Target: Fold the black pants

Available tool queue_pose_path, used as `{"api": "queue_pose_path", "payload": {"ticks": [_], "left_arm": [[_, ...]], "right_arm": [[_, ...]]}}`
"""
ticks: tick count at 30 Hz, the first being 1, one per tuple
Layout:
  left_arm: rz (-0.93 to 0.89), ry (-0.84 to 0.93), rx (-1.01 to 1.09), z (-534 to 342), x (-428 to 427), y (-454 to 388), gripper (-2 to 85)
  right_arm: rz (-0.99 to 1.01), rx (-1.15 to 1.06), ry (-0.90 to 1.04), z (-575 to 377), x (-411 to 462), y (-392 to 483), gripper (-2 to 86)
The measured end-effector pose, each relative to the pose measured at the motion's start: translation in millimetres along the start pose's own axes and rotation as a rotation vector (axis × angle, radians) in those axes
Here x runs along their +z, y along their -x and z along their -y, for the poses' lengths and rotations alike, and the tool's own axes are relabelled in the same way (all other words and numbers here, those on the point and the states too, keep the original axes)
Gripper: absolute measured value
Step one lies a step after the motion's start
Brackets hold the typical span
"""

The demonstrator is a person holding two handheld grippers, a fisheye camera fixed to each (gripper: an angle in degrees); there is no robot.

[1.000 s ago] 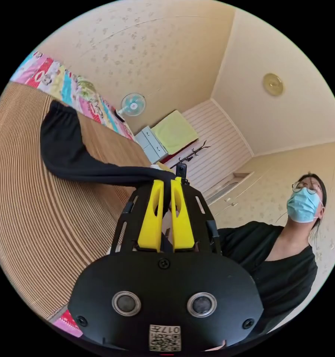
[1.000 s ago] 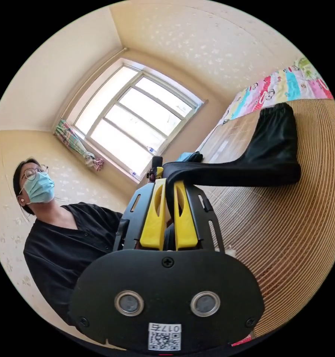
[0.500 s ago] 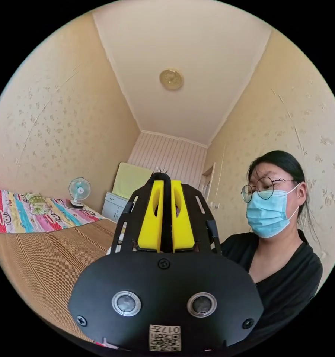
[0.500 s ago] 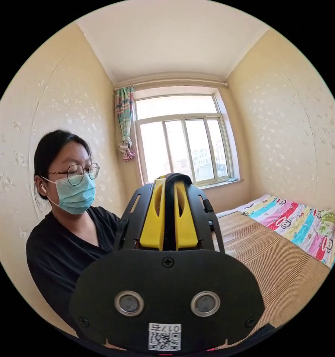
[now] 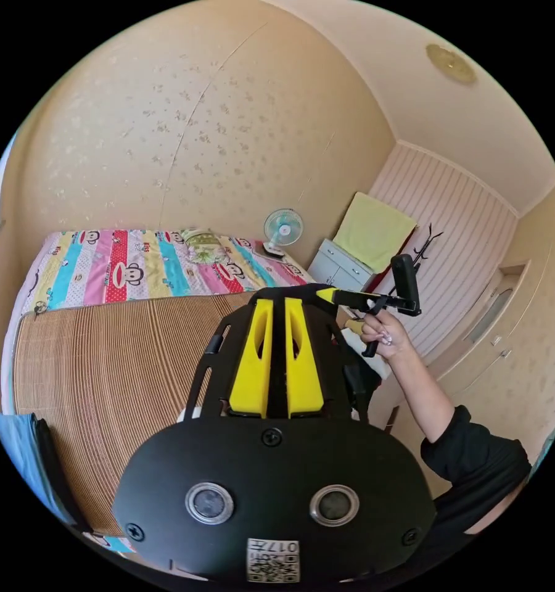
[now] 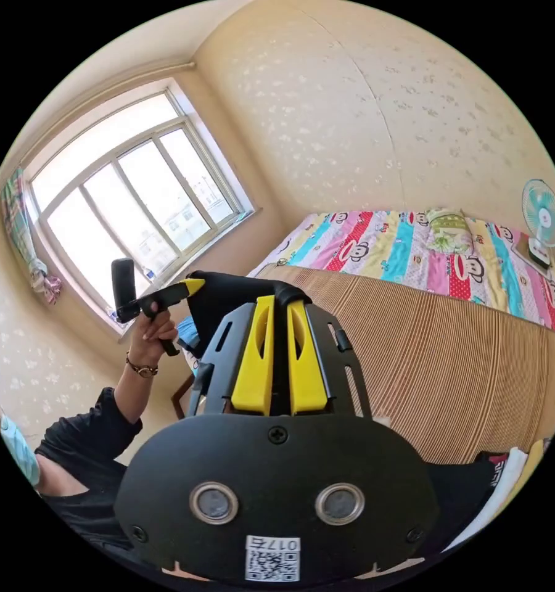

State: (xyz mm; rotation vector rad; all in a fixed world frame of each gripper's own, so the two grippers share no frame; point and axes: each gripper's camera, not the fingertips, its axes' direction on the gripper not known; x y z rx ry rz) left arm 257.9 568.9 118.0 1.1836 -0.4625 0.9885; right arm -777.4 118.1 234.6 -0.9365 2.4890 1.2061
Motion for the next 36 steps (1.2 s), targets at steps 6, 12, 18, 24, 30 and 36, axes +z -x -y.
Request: {"api": "queue_pose_path", "payload": {"ticks": [6,12,18,24,30,36], "left_arm": [[-0.145,0.098,-0.174,-112,72,110,4.0],[-0.244,0.162,-0.162,-275,67,108,4.0],[-0.295,0.218,-0.36,-375,62,105,4.7],[-0.256,0.053,-0.523,-361,20,149,13.7],[-0.288,0.158,-0.693,-321,42,203,20.7],[-0.278,0.288,-0.74,-305,63,207,16.6]], "right_arm": [[0.021,0.096,0.126,-62,94,-57,1.2],[0.202,0.115,0.163,-227,121,-58,1.8],[0.264,0.274,0.156,-372,117,-59,3.2],[0.459,0.493,0.078,-398,69,-90,7.0],[0.473,0.573,0.119,-397,36,-107,14.4],[0.568,0.652,0.127,-399,40,-109,18.7]]}}
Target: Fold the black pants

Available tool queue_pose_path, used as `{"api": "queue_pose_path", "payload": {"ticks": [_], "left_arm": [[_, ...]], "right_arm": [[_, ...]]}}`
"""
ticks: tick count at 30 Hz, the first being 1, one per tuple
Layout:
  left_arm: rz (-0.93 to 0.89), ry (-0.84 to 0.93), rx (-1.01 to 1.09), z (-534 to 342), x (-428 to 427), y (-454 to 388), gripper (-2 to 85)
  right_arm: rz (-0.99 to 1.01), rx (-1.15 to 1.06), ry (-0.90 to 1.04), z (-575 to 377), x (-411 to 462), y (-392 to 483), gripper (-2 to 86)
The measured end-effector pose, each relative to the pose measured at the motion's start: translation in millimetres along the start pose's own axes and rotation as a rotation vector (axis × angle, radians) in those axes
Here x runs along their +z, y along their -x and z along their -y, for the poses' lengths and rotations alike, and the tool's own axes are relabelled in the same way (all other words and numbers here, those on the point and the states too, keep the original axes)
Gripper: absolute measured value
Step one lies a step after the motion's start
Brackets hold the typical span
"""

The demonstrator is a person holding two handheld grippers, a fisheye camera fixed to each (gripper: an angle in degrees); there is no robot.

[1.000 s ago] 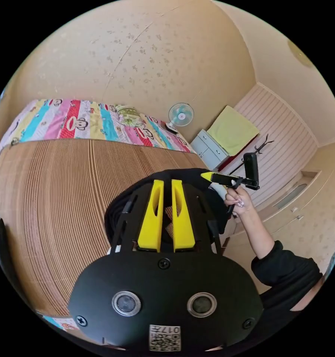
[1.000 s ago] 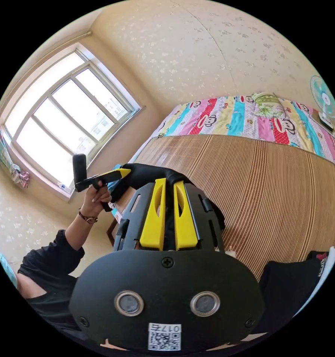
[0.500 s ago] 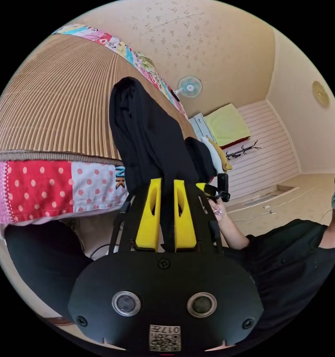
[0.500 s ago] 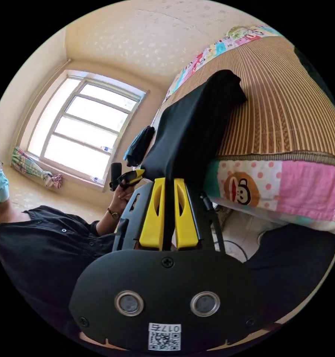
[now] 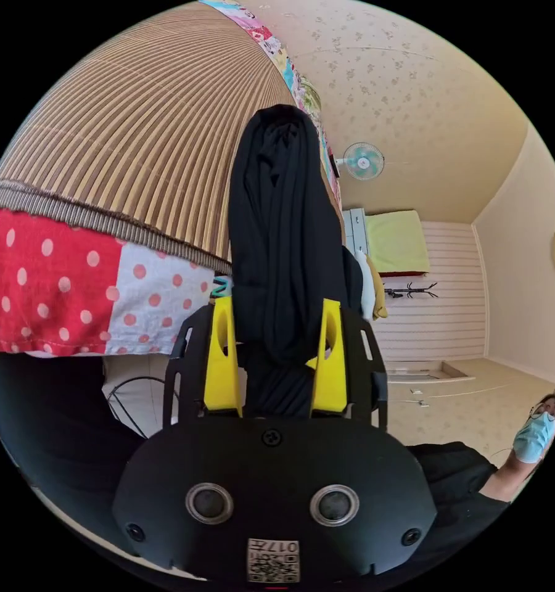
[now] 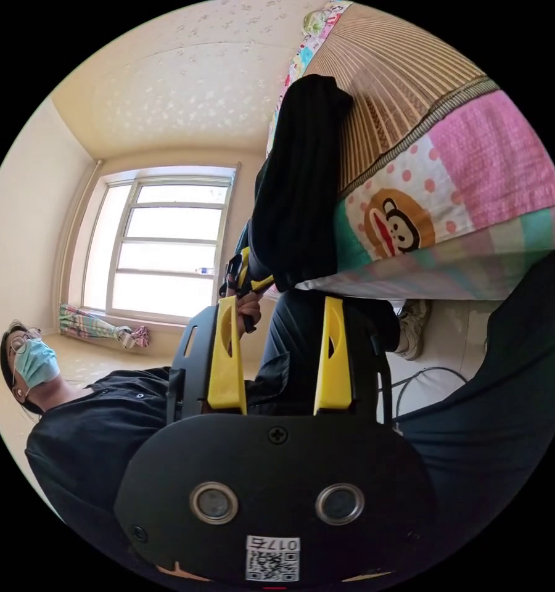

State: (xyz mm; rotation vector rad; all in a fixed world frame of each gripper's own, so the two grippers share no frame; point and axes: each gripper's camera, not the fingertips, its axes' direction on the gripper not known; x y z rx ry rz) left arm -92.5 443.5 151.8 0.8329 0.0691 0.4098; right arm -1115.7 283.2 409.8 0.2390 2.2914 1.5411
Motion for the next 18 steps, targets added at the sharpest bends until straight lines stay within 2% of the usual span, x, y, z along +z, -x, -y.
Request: {"api": "queue_pose_path", "payload": {"ticks": [4,6,9,12,16,18], "left_arm": [[-0.105,0.049,-0.031,2,-5,1,12.4],[-0.176,0.143,-0.067,-7,4,-2,11.0],[-0.179,0.2,-0.047,-32,16,-28,10.0],[-0.21,0.253,-0.027,-58,26,-56,9.5],[-0.227,0.26,0.014,-67,15,-84,9.3],[-0.216,0.267,0.079,-64,2,-108,10.2]], "right_arm": [[0.079,0.057,-0.025,2,0,-4,22.7],[0.133,0.078,-0.061,2,0,-7,24.4],[0.256,0.085,-0.133,5,-1,-9,26.3],[0.33,0.047,-0.126,13,4,1,25.4],[0.534,0.01,-0.176,6,-15,15,22.7],[0.535,-0.043,-0.193,2,-24,33,21.9]]}}
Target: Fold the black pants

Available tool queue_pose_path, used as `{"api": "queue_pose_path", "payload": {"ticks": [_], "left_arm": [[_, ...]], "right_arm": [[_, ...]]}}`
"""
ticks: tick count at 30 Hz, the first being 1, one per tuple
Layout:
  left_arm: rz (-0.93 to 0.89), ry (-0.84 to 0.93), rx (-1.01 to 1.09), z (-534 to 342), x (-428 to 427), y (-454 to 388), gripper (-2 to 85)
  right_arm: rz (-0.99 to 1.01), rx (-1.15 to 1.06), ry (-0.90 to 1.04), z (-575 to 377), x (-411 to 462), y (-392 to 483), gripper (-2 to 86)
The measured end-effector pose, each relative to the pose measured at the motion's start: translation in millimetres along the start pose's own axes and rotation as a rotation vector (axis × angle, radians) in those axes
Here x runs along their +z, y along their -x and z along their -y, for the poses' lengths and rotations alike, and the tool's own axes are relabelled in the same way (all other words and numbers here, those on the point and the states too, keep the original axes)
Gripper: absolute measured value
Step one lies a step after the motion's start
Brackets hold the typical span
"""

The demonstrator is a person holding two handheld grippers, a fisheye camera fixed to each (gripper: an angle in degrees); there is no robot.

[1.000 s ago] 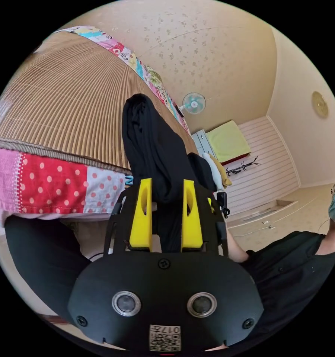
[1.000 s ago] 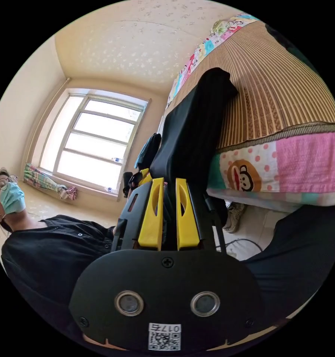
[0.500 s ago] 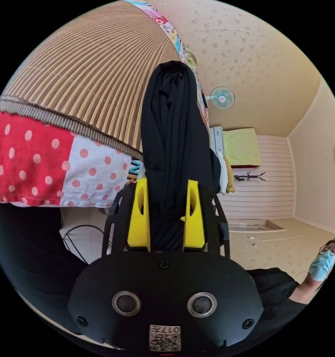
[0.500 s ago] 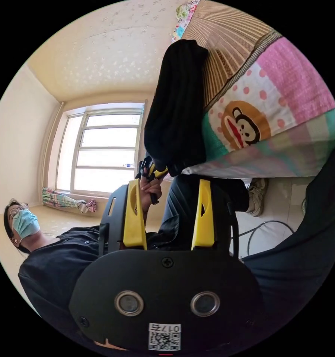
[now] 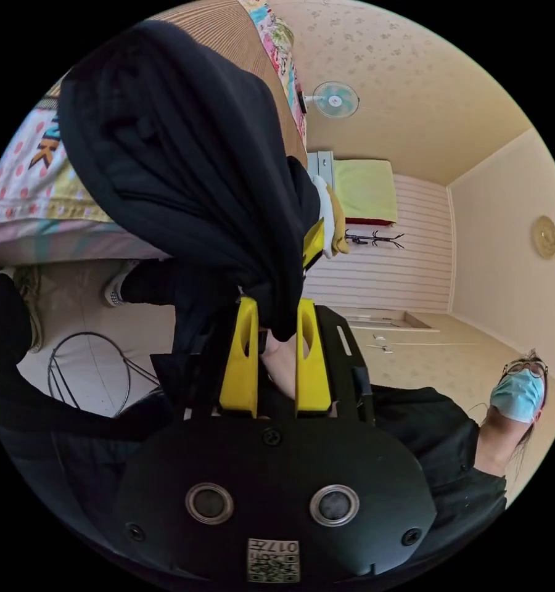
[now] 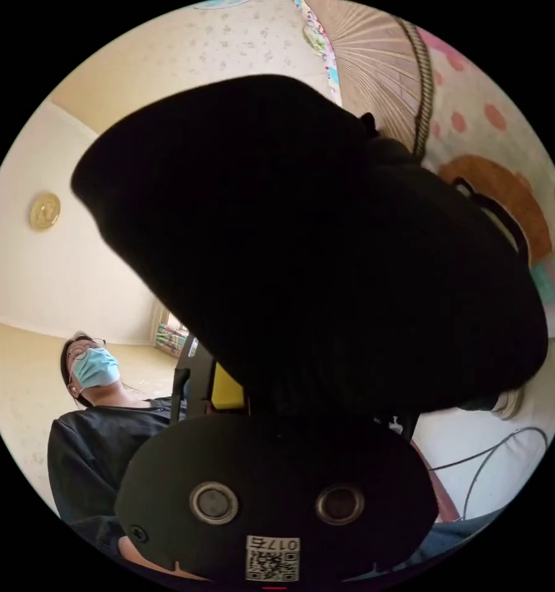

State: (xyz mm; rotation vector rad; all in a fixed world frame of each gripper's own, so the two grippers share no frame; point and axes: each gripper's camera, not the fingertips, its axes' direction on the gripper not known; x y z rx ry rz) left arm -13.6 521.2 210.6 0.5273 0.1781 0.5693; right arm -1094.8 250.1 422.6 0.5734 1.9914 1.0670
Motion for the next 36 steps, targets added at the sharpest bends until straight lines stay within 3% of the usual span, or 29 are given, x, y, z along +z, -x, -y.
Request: {"api": "queue_pose_path", "payload": {"ticks": [5,8,13,17,21,25,26,28,36], "left_arm": [[-0.079,-0.058,0.137,-2,-27,-48,10.8],[-0.028,-0.052,0.152,-5,-34,-58,10.1],[-0.005,-0.044,0.077,-15,-37,-44,10.6],[-0.023,-0.056,0.016,-21,-34,-27,10.8],[-0.006,-0.015,-0.022,-23,-20,-18,10.9],[-0.007,-0.005,-0.04,-23,-8,-15,10.9],[0.003,0.001,-0.043,-23,-2,-15,10.8],[0.012,0.012,-0.046,-22,8,-16,10.9],[0.093,-0.046,0.053,-26,44,-35,10.8]], "right_arm": [[0.002,-0.245,0.003,42,13,95,20.0],[-0.034,-0.414,0.04,91,17,163,19.2],[-0.076,-0.659,0.003,146,-6,274,18.2],[-0.277,-0.779,-0.034,148,-56,330,17.5],[-0.415,-0.667,-0.207,123,-134,300,16.8],[-0.623,-0.291,-0.472,71,-236,215,15.9],[-0.586,-0.256,-0.495,55,-250,195,15.6],[-0.51,-0.325,-0.528,33,-247,187,15.0],[-0.884,-0.275,-0.729,-46,-172,207,11.0]]}}
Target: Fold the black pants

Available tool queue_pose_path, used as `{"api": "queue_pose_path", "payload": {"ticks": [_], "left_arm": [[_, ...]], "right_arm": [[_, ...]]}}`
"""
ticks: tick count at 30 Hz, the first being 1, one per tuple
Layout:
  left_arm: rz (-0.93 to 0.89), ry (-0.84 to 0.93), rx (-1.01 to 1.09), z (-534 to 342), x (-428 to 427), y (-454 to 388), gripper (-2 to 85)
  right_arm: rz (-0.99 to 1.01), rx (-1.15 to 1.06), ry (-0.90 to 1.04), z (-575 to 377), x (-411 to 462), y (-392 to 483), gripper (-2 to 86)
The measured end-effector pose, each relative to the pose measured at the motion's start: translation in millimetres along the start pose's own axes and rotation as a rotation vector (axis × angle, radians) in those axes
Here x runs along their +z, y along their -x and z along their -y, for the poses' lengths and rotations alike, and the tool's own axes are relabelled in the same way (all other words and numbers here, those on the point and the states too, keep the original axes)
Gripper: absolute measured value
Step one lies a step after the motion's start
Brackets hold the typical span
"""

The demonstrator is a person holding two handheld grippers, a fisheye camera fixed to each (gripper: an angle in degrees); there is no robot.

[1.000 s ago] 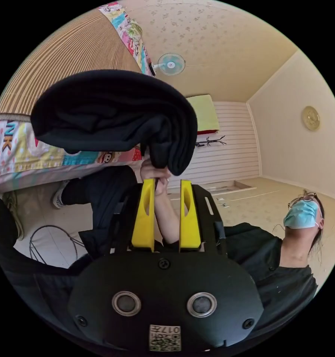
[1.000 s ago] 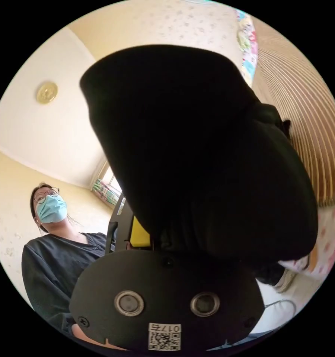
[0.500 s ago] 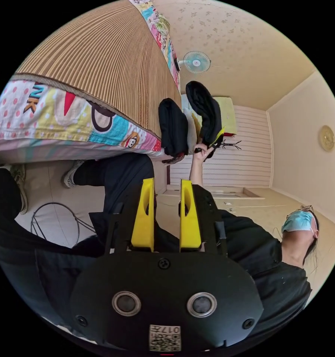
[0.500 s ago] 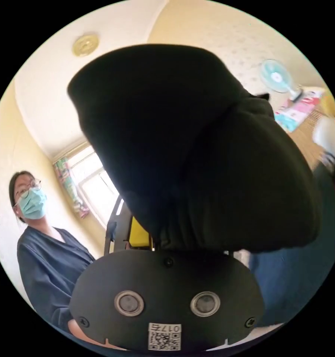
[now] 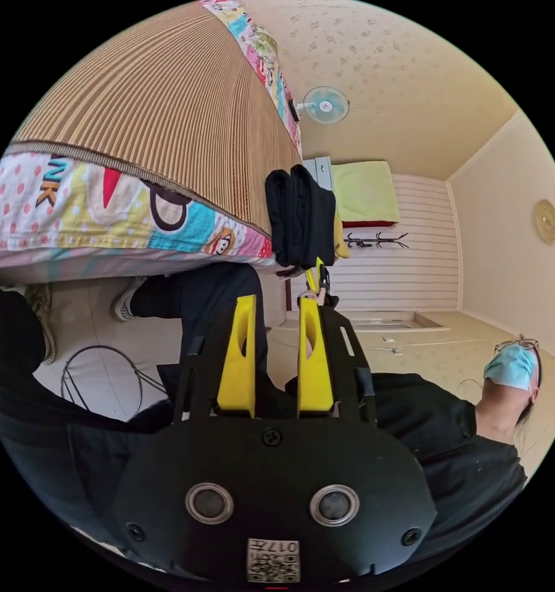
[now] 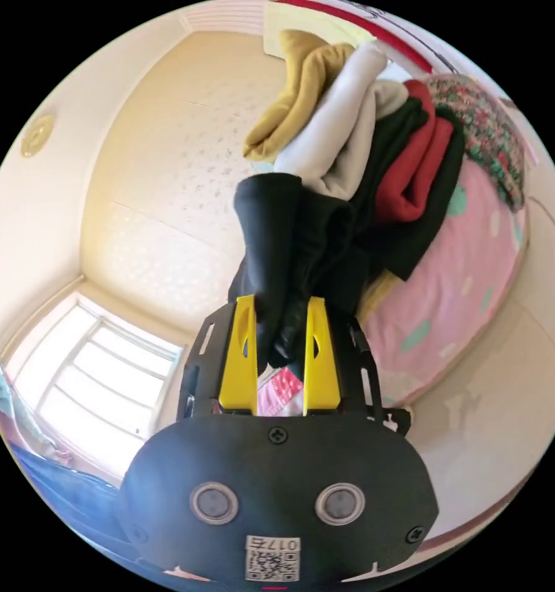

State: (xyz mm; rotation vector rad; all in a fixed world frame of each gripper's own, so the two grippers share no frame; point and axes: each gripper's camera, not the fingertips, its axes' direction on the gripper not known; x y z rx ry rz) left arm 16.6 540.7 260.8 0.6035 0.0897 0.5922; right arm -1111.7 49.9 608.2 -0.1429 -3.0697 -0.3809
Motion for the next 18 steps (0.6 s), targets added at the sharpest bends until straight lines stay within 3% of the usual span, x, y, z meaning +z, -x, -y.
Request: {"api": "queue_pose_path", "payload": {"ticks": [5,7,12,14,18], "left_arm": [[0.241,-0.024,0.127,-25,5,-15,10.2],[0.35,-0.081,0.165,-38,-1,-16,9.2],[0.67,-0.518,0.157,-73,-81,-10,6.3],[0.731,-0.667,0.104,-77,-130,0,7.3],[0.799,-1.036,-0.015,-86,-258,25,9.7]], "right_arm": [[-0.329,-0.27,-0.047,-72,-35,85,3.3],[-0.35,-0.336,-0.131,-94,-51,109,1.9],[-0.112,-0.519,-0.351,-126,-80,160,0.7],[0.028,-0.523,-0.402,-129,-80,173,0.6],[0.127,-0.547,-0.406,-141,-67,195,0.5]]}}
